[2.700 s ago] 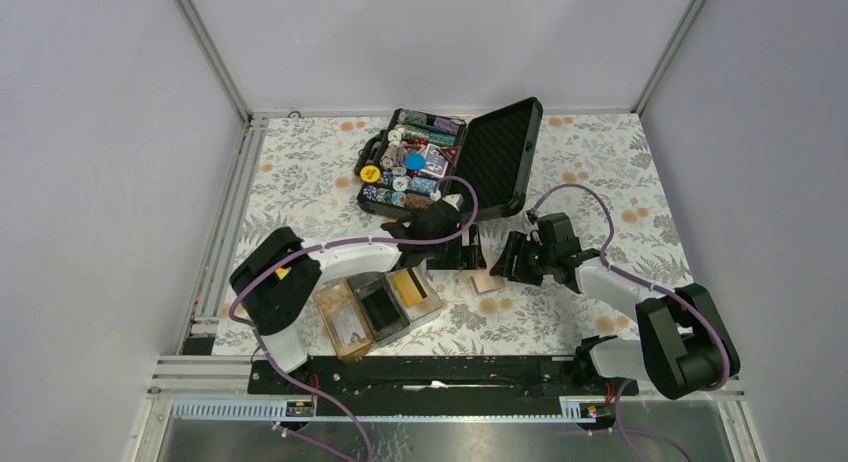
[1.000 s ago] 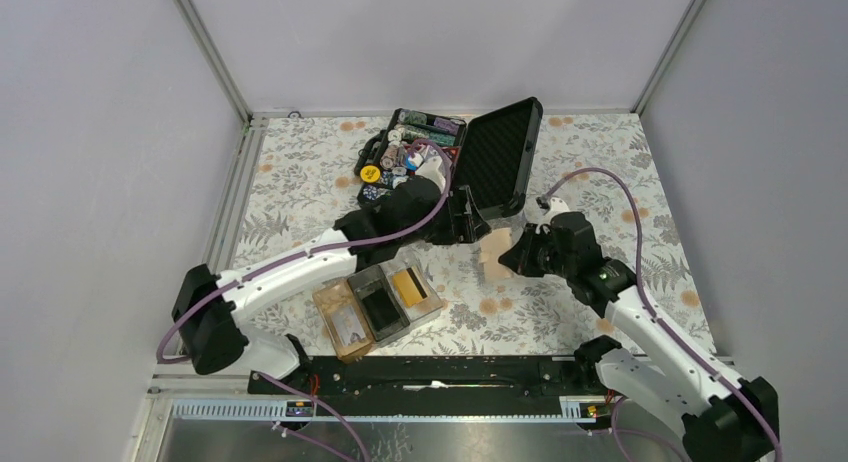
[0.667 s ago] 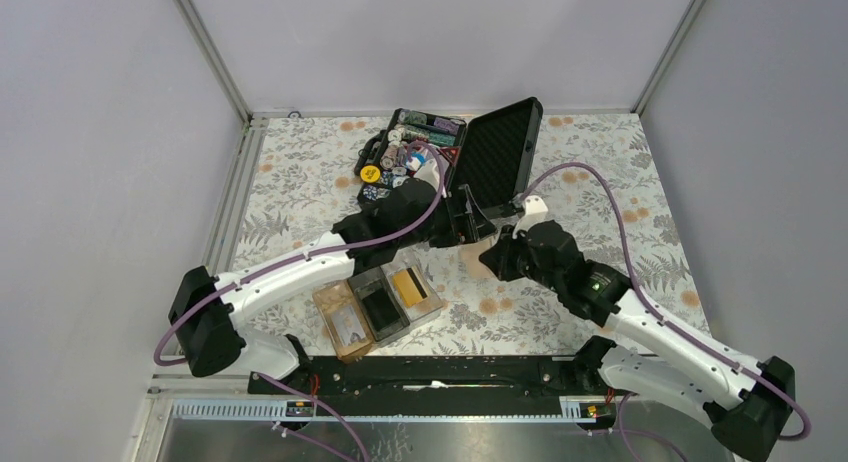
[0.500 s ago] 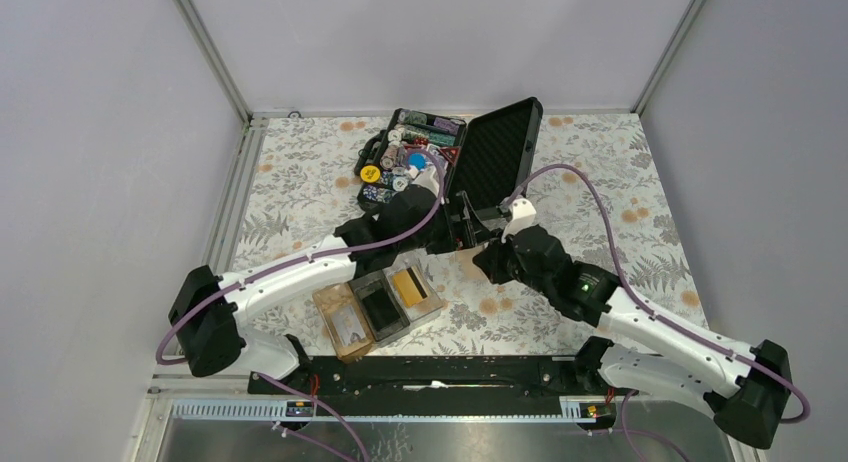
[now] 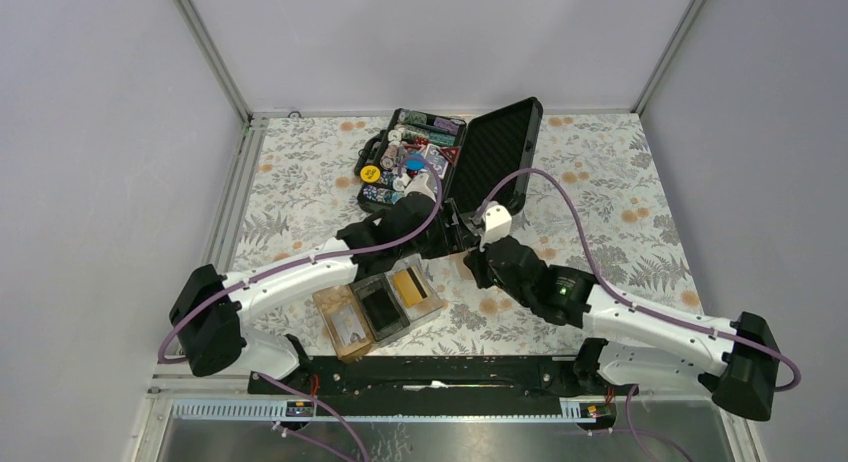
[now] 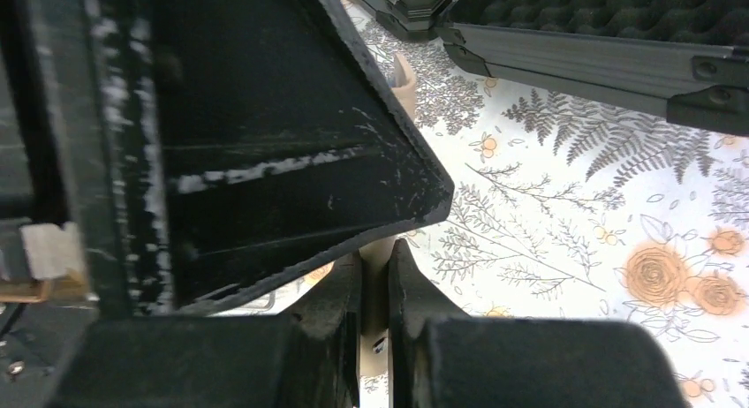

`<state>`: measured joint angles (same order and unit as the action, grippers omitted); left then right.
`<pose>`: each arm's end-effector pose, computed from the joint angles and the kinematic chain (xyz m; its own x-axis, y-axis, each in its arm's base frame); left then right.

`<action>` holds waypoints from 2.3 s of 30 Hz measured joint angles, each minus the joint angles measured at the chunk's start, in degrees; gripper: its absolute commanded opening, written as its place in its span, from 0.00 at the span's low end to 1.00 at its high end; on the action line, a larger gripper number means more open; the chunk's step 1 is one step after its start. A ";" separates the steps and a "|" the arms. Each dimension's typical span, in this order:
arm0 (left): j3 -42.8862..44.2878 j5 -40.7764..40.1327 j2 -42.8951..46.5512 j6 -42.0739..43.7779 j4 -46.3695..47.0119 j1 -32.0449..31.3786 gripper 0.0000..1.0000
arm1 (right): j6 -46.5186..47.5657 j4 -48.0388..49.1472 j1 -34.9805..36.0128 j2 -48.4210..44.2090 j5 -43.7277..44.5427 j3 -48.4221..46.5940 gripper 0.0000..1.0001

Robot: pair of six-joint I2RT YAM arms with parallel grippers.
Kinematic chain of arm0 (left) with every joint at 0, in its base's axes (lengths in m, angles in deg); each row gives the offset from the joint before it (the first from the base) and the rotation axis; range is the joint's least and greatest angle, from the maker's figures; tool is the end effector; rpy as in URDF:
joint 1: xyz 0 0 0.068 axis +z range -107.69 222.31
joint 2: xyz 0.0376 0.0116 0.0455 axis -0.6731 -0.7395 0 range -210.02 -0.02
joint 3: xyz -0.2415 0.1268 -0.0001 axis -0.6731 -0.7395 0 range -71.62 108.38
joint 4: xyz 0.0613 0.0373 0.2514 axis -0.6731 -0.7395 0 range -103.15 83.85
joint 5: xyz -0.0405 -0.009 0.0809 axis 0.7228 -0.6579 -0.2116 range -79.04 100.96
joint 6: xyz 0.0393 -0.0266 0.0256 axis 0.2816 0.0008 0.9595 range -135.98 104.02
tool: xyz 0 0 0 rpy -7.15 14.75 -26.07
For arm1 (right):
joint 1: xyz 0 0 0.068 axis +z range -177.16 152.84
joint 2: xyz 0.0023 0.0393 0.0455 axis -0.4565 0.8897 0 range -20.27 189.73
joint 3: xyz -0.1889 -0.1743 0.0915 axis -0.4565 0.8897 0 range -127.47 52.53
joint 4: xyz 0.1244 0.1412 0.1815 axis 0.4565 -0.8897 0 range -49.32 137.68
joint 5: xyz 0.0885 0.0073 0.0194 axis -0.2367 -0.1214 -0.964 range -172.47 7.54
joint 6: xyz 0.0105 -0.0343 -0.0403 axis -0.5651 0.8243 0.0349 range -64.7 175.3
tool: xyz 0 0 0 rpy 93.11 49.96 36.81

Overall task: Put the credit cards into the card holder
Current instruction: Close the card holder at the center of the board.

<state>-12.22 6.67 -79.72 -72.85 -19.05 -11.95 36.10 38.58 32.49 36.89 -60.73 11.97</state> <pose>0.1862 -0.2541 0.2845 -0.8220 -0.2873 -0.4917 0.1546 0.7184 -0.6782 0.1252 0.1877 0.2764 -0.4151 -0.1044 -0.9038 -0.5258 0.8382 0.1446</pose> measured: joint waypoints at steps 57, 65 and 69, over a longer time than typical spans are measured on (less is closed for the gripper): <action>-28.61 32.50 34.36 2.75 39.87 19.50 0.00 | -26.05 40.28 -22.23 -2.43 -60.30 11.50 0.97; -29.05 36.41 32.13 -0.24 44.68 19.50 0.00 | -31.87 50.51 -22.23 0.33 -62.69 11.50 0.44; -29.05 37.22 30.71 -0.50 45.51 19.74 0.32 | -33.24 52.76 -22.23 0.61 -63.56 11.52 0.11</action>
<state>-41.27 43.89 -49.01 -73.35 26.45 7.79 2.85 91.34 10.27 37.51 -124.29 23.49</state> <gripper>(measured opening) 0.156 0.303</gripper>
